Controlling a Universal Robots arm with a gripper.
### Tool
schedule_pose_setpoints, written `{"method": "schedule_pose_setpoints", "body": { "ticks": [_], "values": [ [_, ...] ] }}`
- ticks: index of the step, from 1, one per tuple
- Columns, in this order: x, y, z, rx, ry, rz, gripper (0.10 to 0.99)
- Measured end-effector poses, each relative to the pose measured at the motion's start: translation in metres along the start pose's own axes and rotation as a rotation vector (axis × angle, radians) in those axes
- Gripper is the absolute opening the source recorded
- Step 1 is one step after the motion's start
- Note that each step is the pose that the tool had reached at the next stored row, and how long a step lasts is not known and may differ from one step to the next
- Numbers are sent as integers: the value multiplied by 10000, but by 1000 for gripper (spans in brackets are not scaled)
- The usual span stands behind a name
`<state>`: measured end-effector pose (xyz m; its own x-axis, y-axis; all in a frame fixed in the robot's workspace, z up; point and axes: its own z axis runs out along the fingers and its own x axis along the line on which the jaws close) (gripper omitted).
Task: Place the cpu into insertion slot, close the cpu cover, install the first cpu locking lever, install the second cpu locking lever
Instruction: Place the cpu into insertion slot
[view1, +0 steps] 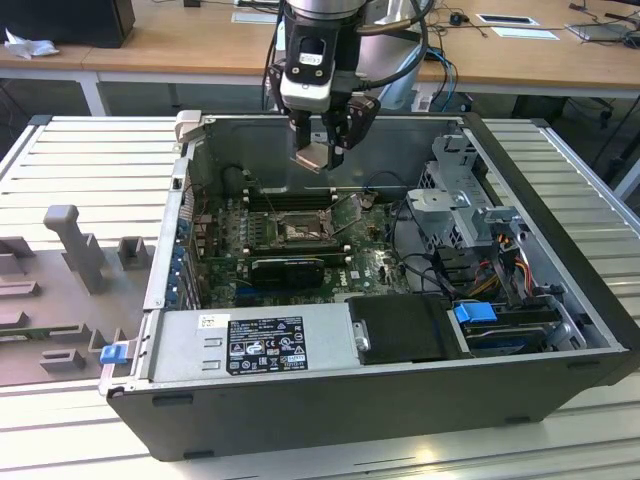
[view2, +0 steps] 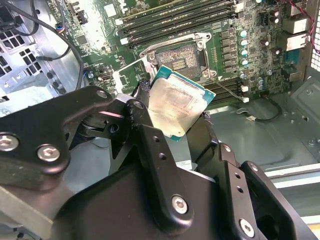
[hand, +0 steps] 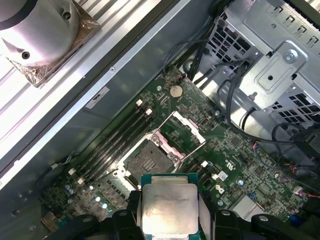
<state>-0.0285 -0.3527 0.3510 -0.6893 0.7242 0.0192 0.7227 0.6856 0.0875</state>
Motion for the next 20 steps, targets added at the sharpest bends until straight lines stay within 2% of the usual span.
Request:
{"method": "schedule_pose_setpoints", "body": {
  "ticks": [8,20],
  "values": [
    [0,0,2,-5,-21,248,541],
    [0,-2,18,-11,-119,1213,541]
  ]
}}
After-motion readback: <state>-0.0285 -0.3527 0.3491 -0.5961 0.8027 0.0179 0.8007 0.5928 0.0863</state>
